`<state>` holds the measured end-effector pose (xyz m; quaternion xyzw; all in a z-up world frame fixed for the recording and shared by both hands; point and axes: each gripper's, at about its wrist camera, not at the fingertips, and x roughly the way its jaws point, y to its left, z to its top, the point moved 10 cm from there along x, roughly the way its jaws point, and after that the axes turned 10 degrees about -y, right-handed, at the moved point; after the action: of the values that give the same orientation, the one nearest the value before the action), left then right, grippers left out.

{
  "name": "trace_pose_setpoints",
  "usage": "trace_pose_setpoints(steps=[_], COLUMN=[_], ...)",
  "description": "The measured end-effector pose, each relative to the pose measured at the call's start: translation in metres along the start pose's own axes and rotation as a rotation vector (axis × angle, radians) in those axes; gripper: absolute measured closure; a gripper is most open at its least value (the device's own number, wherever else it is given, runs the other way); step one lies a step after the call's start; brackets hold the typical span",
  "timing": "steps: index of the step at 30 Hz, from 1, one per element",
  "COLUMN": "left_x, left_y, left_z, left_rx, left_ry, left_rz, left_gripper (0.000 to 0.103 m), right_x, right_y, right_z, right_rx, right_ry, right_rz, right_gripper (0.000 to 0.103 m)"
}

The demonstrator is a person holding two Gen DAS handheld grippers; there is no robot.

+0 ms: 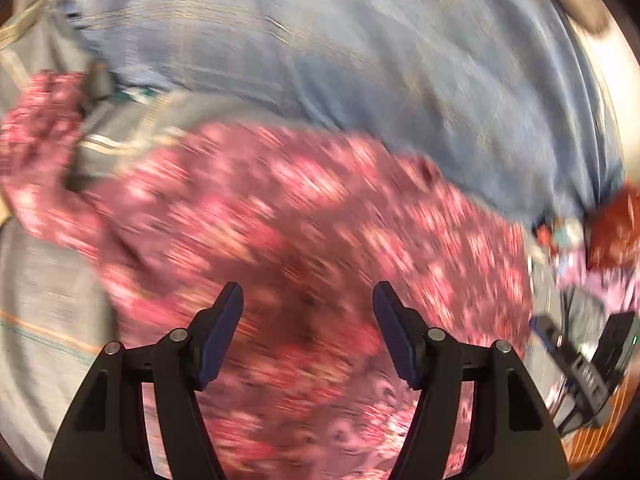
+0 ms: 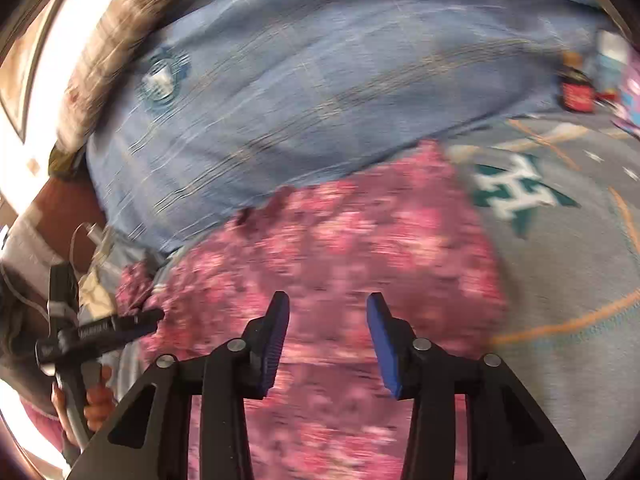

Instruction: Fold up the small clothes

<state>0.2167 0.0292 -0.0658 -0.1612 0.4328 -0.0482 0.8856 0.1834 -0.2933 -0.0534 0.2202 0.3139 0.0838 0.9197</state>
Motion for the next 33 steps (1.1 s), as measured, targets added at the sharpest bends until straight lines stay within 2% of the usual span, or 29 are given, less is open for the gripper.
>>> trace_pose_setpoints(steps=[3, 6, 13, 15, 18, 23, 27, 30, 31, 32, 33], left_x=[-0.013, -0.02, -0.021, -0.019, -0.01, 0.018, 0.041, 0.049, 0.05, 0.052, 0.054], left_y=[0.056, 0.103, 0.204, 0.224, 0.245, 0.271, 0.275, 0.261, 0.257, 0.255, 0.255], left_z=[0.029, 0.049, 0.108, 0.126, 0.149, 0.167, 0.163, 0.162, 0.161, 0.158, 0.155], left_rx=[-0.079, -0.122, -0.073, -0.088, -0.116, -0.151, -0.059, 0.008, 0.006, 0.0, -0.008], left_ry=[-0.052, -0.061, 0.023, 0.047, 0.095, 0.168, 0.214, 0.177, 0.165, 0.158, 0.16], left_rz=[0.087, 0.132, 0.272, 0.275, 0.227, 0.235, 0.306, 0.29, 0.28, 0.273, 0.268], left_gripper=[0.036, 0.036, 0.035, 0.035, 0.03, 0.03, 0.029, 0.024, 0.026, 0.042, 0.07], right_x=[0.019, 0.044, 0.104, 0.122, 0.136, 0.151, 0.152, 0.149, 0.148, 0.147, 0.146], right_y=[0.041, 0.092, 0.217, 0.249, 0.285, 0.304, 0.309, 0.308, 0.306, 0.304, 0.303], right_z=[0.001, -0.004, -0.048, -0.065, -0.09, -0.118, -0.127, -0.127, -0.127, -0.126, -0.124], right_rx=[-0.038, -0.085, -0.226, -0.278, -0.319, -0.351, -0.362, -0.348, -0.346, -0.339, -0.333], right_ry=[0.047, 0.102, 0.241, 0.278, 0.32, 0.371, 0.386, 0.386, 0.386, 0.383, 0.379], right_rz=[0.053, 0.108, 0.253, 0.278, 0.334, 0.367, 0.378, 0.387, 0.394, 0.394, 0.393], right_gripper=[0.059, 0.058, 0.054, 0.054, 0.054, 0.054, 0.054, 0.054, 0.054, 0.054, 0.054])
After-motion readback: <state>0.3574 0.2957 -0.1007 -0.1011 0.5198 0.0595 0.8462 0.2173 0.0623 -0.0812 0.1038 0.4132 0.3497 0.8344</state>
